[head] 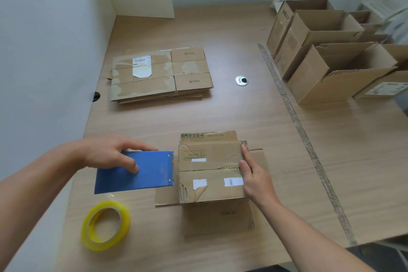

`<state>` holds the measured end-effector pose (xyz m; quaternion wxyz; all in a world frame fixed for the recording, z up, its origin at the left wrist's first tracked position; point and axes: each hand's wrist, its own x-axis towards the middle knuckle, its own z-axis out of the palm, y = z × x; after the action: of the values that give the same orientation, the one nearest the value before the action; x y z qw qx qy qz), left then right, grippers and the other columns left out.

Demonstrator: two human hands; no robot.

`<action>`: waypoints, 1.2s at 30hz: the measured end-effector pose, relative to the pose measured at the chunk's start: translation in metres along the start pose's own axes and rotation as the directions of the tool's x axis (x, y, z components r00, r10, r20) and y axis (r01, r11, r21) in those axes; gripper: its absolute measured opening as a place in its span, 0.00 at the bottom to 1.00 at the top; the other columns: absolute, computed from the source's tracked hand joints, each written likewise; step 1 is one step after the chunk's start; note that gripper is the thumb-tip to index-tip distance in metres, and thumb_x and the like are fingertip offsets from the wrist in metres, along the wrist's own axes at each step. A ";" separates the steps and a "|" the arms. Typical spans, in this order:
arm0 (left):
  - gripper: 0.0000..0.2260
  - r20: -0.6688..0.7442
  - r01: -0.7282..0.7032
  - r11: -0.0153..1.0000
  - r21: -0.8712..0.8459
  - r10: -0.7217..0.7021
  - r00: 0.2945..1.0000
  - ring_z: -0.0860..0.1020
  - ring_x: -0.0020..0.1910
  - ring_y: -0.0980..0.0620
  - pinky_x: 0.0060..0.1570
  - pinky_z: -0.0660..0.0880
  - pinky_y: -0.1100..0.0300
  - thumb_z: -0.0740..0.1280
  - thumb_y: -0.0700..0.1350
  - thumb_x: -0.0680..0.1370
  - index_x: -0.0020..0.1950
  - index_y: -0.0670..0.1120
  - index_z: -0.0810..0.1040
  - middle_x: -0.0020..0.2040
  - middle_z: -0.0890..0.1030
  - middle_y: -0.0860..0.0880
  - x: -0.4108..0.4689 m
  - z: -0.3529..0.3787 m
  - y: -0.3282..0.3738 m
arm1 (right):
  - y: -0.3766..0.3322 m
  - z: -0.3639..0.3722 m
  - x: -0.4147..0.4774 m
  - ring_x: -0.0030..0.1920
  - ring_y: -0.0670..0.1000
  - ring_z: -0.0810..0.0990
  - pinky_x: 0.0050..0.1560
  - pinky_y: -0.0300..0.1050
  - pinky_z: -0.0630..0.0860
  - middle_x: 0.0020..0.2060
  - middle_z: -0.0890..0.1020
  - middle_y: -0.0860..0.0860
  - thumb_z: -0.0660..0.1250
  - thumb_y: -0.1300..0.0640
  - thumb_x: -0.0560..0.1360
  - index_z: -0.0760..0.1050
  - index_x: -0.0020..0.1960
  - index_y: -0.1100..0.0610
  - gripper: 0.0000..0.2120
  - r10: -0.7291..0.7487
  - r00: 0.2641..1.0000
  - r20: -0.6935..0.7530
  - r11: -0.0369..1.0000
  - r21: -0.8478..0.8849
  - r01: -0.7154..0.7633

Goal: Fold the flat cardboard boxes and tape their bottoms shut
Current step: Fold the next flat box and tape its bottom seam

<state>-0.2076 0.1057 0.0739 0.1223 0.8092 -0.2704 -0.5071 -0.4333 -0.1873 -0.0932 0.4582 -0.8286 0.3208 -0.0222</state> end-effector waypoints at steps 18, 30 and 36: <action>0.25 -0.048 0.123 0.992 0.015 -0.122 0.991 0.78 0.55 0.58 0.60 0.75 0.55 0.68 0.56 0.64 0.60 0.72 0.74 0.58 0.79 0.62 0.024 0.018 -0.035 | -0.003 0.000 0.002 0.66 0.53 0.74 0.55 0.41 0.67 0.70 0.74 0.43 0.55 0.50 0.84 0.56 0.77 0.37 0.23 -0.016 1.000 0.025 0.996 -0.082 0.018; 0.19 -0.067 0.121 0.991 0.062 -0.117 0.991 0.77 0.53 0.56 0.52 0.75 0.56 0.69 0.52 0.71 0.58 0.73 0.74 0.58 0.77 0.59 0.062 0.033 -0.022 | -0.006 -0.003 0.000 0.68 0.49 0.72 0.57 0.39 0.66 0.69 0.71 0.37 0.56 0.49 0.84 0.58 0.77 0.37 0.23 -0.005 0.999 0.032 0.998 -0.060 0.006; 0.22 -0.113 0.113 0.986 0.123 -0.099 0.989 0.75 0.55 0.51 0.48 0.73 0.56 0.69 0.52 0.70 0.63 0.68 0.76 0.59 0.77 0.56 0.071 0.036 -0.011 | -0.011 -0.004 0.001 0.70 0.45 0.70 0.59 0.35 0.63 0.66 0.64 0.30 0.55 0.49 0.84 0.58 0.76 0.36 0.22 -0.012 0.999 0.041 1.000 -0.014 0.012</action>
<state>-0.2121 0.0773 -0.0007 0.0568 0.8545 -0.2523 -0.4504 -0.4283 -0.1865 -0.0829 0.4586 -0.8341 0.3065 -0.0059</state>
